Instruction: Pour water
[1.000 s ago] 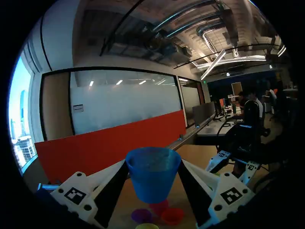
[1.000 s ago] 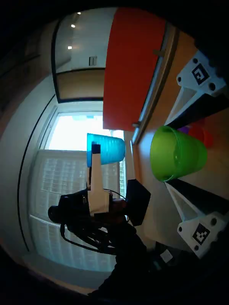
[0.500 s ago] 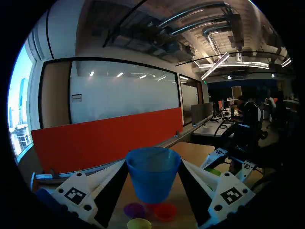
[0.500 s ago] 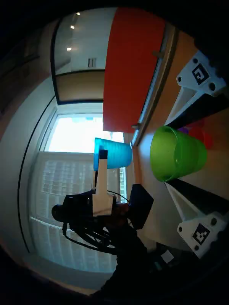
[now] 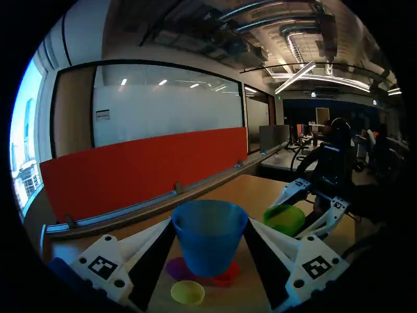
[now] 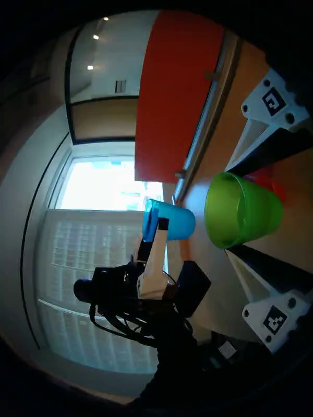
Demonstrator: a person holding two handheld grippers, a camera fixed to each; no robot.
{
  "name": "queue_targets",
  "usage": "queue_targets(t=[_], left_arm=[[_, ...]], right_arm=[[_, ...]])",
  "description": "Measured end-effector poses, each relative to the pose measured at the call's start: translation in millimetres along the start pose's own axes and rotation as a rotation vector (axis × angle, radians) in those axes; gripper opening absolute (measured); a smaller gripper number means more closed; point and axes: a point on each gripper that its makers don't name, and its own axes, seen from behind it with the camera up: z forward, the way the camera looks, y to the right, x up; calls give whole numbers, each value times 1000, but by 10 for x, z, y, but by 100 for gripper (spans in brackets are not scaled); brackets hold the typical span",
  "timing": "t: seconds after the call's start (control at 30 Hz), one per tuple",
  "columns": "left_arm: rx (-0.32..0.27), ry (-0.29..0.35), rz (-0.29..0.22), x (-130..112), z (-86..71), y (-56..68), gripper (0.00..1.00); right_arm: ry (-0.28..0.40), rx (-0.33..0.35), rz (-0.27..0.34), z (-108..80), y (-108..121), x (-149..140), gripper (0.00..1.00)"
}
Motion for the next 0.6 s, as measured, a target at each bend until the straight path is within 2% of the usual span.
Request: queue_targets(t=[0.2, 0.6], left_arm=[[-2, -50, 20, -156, -3, -17, 88], [-29, -157, 42, -443, 19, 51, 88]], right_arm=[[-26, -5, -7, -49, 50, -43, 90], [-75, -17, -5, -143, 139, -111, 90]])
